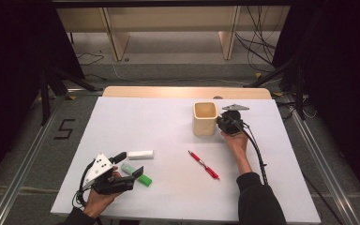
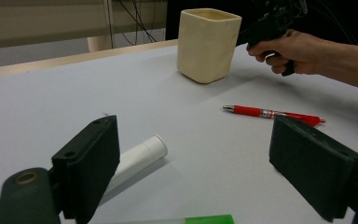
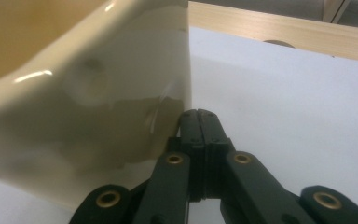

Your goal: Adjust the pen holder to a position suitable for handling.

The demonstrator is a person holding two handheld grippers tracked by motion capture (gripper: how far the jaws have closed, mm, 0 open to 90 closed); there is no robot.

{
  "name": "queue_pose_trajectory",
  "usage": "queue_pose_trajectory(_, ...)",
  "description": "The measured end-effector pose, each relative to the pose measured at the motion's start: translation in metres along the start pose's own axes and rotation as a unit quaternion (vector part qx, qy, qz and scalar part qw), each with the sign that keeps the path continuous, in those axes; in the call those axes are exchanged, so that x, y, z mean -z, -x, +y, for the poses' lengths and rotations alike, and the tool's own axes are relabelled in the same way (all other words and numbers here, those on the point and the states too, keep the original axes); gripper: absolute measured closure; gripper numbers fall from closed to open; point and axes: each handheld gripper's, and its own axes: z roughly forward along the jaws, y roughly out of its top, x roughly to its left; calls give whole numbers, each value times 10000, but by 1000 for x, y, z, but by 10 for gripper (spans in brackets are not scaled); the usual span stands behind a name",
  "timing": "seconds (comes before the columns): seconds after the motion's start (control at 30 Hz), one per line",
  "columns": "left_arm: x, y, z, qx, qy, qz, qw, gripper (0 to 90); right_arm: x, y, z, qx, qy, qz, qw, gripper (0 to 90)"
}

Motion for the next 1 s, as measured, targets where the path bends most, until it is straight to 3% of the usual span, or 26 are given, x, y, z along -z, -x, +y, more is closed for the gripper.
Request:
queue_pose_trajectory(0.57,0,0,0,7,19,-12,10000,157,-17,-36,12,189,-45,123,9997,900)
queue_pose_trajectory(1.0,0,1,0,1,32,-8,10000,157,-17,-48,12,222,-50,142,9996,900)
